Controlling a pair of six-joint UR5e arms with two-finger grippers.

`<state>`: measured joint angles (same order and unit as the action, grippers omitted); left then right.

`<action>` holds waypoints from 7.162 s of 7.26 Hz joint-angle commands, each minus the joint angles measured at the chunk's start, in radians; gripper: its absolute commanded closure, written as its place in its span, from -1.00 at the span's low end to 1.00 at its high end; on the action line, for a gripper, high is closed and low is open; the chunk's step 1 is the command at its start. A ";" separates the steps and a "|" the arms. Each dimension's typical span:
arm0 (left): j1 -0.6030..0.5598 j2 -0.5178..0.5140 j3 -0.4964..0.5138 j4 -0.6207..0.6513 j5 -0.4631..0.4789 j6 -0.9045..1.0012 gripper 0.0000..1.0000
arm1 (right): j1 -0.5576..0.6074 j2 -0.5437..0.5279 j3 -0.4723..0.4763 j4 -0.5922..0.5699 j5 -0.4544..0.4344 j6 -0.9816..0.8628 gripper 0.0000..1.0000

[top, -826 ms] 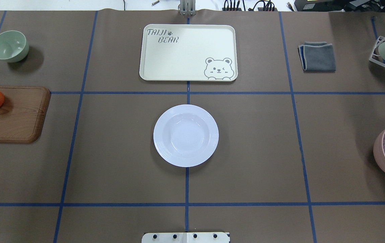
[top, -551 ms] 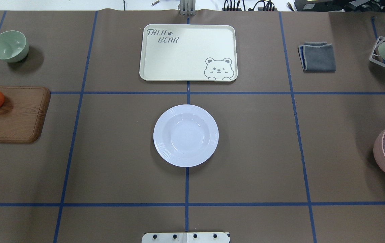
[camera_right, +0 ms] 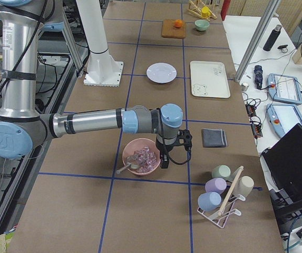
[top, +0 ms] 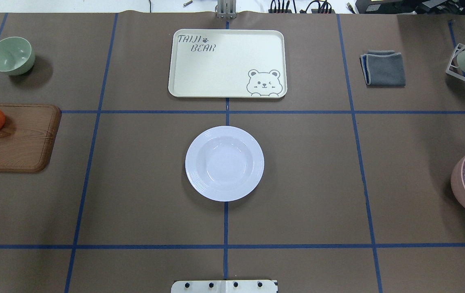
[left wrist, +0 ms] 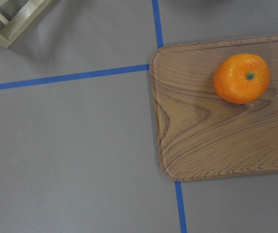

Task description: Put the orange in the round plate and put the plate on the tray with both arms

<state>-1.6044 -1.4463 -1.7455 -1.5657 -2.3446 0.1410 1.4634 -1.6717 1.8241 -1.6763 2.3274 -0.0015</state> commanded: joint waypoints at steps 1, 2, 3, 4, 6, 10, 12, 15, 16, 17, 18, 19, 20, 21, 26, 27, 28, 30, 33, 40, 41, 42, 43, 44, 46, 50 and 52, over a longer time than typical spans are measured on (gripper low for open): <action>0.000 0.003 0.000 -0.034 0.001 0.000 -0.97 | 0.000 0.018 0.050 0.003 0.003 -0.003 -1.00; 0.000 -0.002 -0.002 -0.069 0.004 0.002 -0.97 | 0.000 0.044 0.069 0.007 0.006 0.004 -1.00; 0.000 -0.005 0.003 -0.158 0.007 -0.007 -0.97 | 0.000 0.088 0.075 0.018 0.003 0.011 -1.00; 0.000 -0.006 0.006 -0.288 0.005 -0.008 -0.97 | 0.000 0.136 0.063 0.024 -0.005 0.011 -1.00; 0.000 -0.110 0.111 -0.422 0.010 -0.047 -0.97 | 0.002 0.130 0.060 0.055 -0.009 0.011 -1.00; 0.059 -0.163 0.118 -0.425 -0.007 -0.055 -0.97 | -0.058 0.222 0.053 0.179 -0.008 0.337 -1.00; 0.125 -0.190 0.162 -0.430 -0.006 -0.177 -0.97 | -0.254 0.303 0.061 0.179 -0.144 0.606 -1.00; 0.286 -0.200 0.257 -0.600 0.042 -0.415 -0.97 | -0.498 0.363 0.110 0.181 -0.311 0.907 -1.00; 0.326 -0.201 0.274 -0.640 0.109 -0.472 -0.97 | -0.535 0.366 0.125 0.211 -0.330 0.952 -1.00; 0.363 -0.204 0.294 -0.664 0.114 -0.509 -0.97 | -0.538 0.353 0.123 0.293 -0.321 1.010 -1.00; 0.382 -0.203 0.310 -0.687 0.114 -0.537 -0.97 | -0.538 0.324 0.121 0.372 -0.304 1.076 -1.00; 0.386 -0.203 0.332 -0.701 0.117 -0.538 -0.97 | -0.540 0.294 0.130 0.382 -0.304 1.069 -1.00; 0.405 -0.203 0.340 -0.703 0.161 -0.538 -0.97 | -0.548 0.294 0.132 0.380 -0.310 1.072 -1.00; 0.420 -0.203 0.346 -0.700 0.191 -0.538 -0.97 | -0.548 0.294 0.132 0.380 -0.313 1.072 -1.00; 0.463 -0.204 0.446 -0.799 0.192 -0.538 -0.97 | -0.551 0.293 0.130 0.380 -0.319 1.074 -1.00; 0.469 -0.203 0.451 -0.807 0.192 -0.538 -0.97 | -0.551 0.293 0.130 0.380 -0.319 1.074 -1.00; 0.471 -0.203 0.449 -0.809 0.192 -0.538 -0.76 | -0.552 0.293 0.130 0.380 -0.321 1.074 -1.00; 0.472 -0.204 0.436 -0.812 0.191 -0.538 0.64 | -0.552 0.293 0.129 0.380 -0.319 1.074 -1.00; 0.465 -0.204 0.257 -0.777 0.075 -0.587 1.00 | -0.554 0.300 0.130 0.382 -0.318 1.074 -1.00; 1.008 -0.799 0.018 -0.068 0.526 -1.353 1.00 | -0.592 0.310 0.126 0.463 -0.319 1.147 -1.00; 1.106 -0.883 0.076 -0.036 0.618 -1.447 1.00 | -0.600 0.316 0.126 0.463 -0.324 1.163 -1.00; 1.179 -0.931 0.148 -0.034 0.681 -1.495 1.00 | -0.606 0.317 0.126 0.463 -0.329 1.166 -1.00; 1.214 -0.966 0.229 -0.043 0.711 -1.517 1.00 | -0.610 0.317 0.127 0.463 -0.329 1.167 -1.00; 1.228 -0.979 0.254 -0.051 0.711 -1.519 1.00 | -0.612 0.317 0.130 0.463 -0.329 1.170 -1.00; 1.239 -0.974 0.262 -0.059 0.712 -1.514 0.25 | -0.617 0.320 0.130 0.463 -0.329 1.175 -1.00; 1.236 -0.977 0.200 -0.079 0.755 -1.477 -0.98 | -0.624 0.323 0.130 0.463 -0.329 1.178 -1.00; 1.102 -0.865 0.008 -0.047 0.603 -1.320 -0.99 | -0.629 0.342 0.133 0.466 -0.329 1.221 -1.00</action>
<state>-0.4174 -2.3877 -1.6278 -1.6298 -1.6344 -1.2600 0.8377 -1.3416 1.9552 -1.2126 1.9988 1.1908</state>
